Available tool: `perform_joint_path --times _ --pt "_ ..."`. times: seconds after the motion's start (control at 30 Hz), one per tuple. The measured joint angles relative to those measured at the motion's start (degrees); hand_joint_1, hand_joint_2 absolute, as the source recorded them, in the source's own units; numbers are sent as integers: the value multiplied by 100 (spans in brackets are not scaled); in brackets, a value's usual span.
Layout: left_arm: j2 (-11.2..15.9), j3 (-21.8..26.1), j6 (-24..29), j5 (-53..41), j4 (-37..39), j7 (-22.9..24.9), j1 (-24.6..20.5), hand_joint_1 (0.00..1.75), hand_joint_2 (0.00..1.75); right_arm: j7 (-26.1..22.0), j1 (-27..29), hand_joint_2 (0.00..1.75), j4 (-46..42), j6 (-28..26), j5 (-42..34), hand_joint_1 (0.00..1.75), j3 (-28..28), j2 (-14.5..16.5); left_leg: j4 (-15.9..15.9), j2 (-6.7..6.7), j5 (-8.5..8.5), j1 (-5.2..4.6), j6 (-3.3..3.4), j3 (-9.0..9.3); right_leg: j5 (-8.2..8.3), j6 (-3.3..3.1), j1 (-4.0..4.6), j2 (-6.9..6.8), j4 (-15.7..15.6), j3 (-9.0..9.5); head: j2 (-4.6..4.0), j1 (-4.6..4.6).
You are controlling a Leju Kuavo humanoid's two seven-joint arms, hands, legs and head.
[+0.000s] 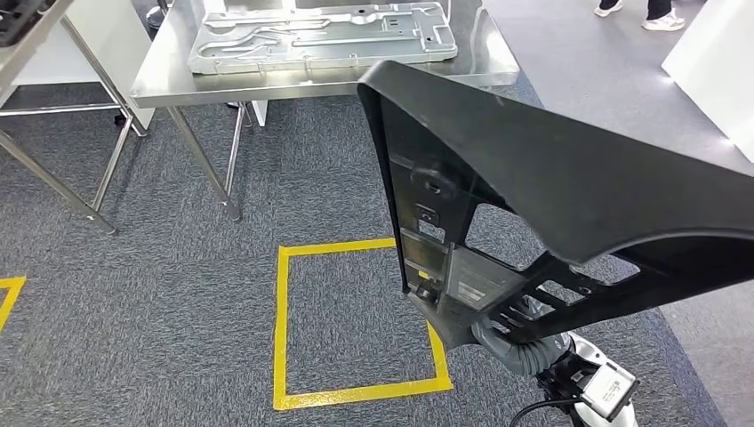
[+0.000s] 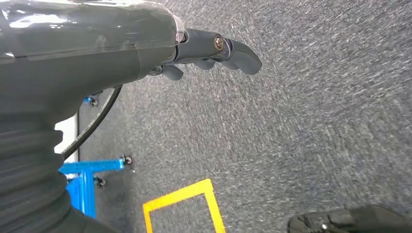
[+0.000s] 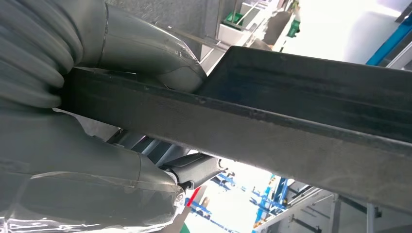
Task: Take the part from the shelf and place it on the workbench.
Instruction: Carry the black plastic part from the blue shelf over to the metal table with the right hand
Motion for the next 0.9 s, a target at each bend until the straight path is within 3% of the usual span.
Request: perform_joint_path --times 0.03,0.07,0.13,0.17,0.3,0.37,0.47,0.5,0.53,0.57,0.63,0.67,0.73,0.83,0.9 --pt "1 0 0 -2 0 0 7 0 175 -1 0 175 0 -5 0 175 5 0 -50 1 125 1 2 -13 -24 7 4 -4 3 30 0 0" --pt "4 0 0 -4 0 0 10 0 175 -1 0 175 0 -10 -5 175 8 0 -325 2 346 1 16 86 -52 19 6 -3 6 70 -1 0" --pt "12 -1 0 -13 0 0 14 0 175 -2 -1 175 1 -14 -33 175 8 0 -1121 16 778 -13 72 427 -114 51 20 -10 18 146 1 0" --pt "15 -1 0 -20 0 0 12 0 175 -3 0 175 1 -13 -56 175 8 0 -1398 22 878 -23 101 554 -137 72 30 -11 26 163 1 0" --pt "19 -4 0 -37 0 1 13 0 175 -5 4 175 2 -3 -107 175 9 9 -1625 13 880 -29 195 650 -180 173 31 -1 41 164 0 0" --pt "20 -5 1 -38 0 2 12 0 175 -5 -1 175 2 -1 -113 175 10 19 -1685 1 892 -1 251 699 -335 231 16 68 294 59 0 1" --pt "20 -7 1 -38 0 2 -15 0 175 -6 11 175 7 0 -115 175 10 20 -1709 -17 872 10 301 738 -765 293 -27 155 1385 -547 1 1" --pt "20 -7 0 -38 0 2 -17 0 175 -4 18 175 10 1 -115 175 10 20 -1708 -26 858 11 304 751 -800 307 -42 158 1648 -724 1 1" --pt "19 -7 0 -37 0 2 -15 0 175 -3 24 175 14 2 -115 175 10 20 -1707 -37 842 13 299 771 -728 318 -57 159 1717 -809 1 1" --pt "17 -7 0 -37 0 2 -11 0 175 -3 28 175 16 2 -115 175 10 20 -1706 -48 821 16 286 801 -539 324 -72 159 1542 -770 1 2" --pt "11 -9 0 -44 0 2 -8 0 175 -9 48 175 18 3 -115 175 10 20 -1699 -72 766 18 241 861 -78 327 -97 165 786 -460 1 2" --pt "8 -10 1 -52 0 2 -10 0 175 -17 66 175 17 2 -114 175 11 20 -1687 -85 736 11 208 879 56 315 -96 175 440 -310 1 2" --pt "8 -13 3 -74 0 2 -14 0 175 -39 113 175 16 -4 -114 175 12 20 -1679 -99 693 -4 137 880 80 272 -74 194 145 -188 1 1" --pt "9 -13 11 -100 0 -7 -11 0 175 -64 168 175 11 -23 -114 175 13 20 -1632 -80 615 7 35 892 36 156 -71 200 109 -150 0 0" --pt "10 -14 17 -104 0 -24 -14 0 175 -89 210 175 -5 -43 -114 175 13 14 -1204 -47 381 19 -12 727 8 75 -81 179 84 -90 1 0"
